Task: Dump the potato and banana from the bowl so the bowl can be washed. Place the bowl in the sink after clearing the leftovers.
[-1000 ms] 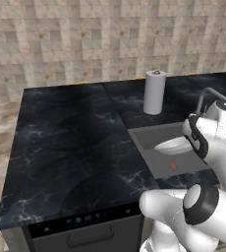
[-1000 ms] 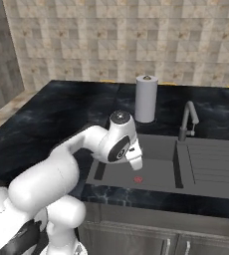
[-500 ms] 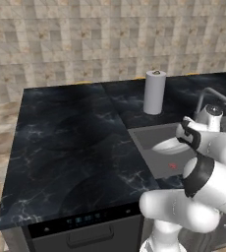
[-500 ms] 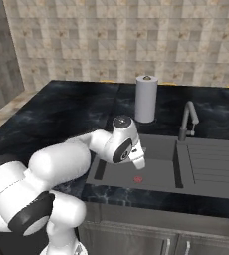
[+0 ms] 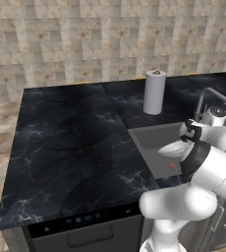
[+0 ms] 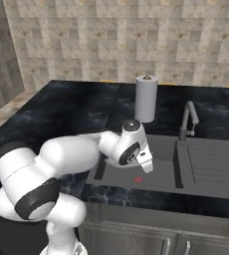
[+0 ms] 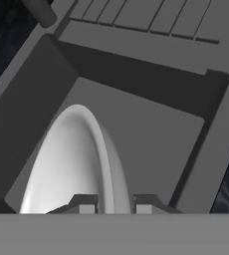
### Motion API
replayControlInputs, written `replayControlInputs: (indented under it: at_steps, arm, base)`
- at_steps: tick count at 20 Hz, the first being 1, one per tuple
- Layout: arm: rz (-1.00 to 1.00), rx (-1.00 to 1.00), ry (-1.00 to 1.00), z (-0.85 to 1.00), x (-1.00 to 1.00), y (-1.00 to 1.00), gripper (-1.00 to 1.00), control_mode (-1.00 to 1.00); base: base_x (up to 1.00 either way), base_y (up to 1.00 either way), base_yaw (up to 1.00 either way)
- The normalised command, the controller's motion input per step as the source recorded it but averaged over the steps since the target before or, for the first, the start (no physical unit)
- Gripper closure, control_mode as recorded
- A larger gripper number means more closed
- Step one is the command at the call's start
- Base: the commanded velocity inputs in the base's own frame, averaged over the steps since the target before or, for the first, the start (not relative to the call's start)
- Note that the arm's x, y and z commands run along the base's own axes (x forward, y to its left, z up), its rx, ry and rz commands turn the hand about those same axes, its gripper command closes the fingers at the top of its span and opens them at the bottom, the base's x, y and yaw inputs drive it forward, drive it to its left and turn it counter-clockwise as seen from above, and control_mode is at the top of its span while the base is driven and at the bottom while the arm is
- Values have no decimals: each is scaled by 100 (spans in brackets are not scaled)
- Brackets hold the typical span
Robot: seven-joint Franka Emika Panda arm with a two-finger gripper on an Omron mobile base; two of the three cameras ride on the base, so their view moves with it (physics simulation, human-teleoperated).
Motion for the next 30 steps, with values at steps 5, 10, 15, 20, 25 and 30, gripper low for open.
replayControlInputs:
  at_steps: [5, 10, 15, 20, 25, 30]
  arm:
    - [0, -4, 7, -26, 20, -11, 100, -100]
    - [0, 0, 0, -12, 26, 0, 100, -100]
    - [0, 0, 0, -30, 31, 0, 100, -100]
    - [-1, 0, 0, -25, 44, 0, 100, -100]
    - [-2, 0, 1, -29, 40, 0, 100, -100]
    - [-3, 0, 5, -35, 15, 0, 100, -100]
  base:
    - [0, 0, 0]
    - [0, 0, 0]
    - [0, 0, 0]
    - [0, 0, 0]
    - [0, 0, 0]
    - [0, 0, 0]
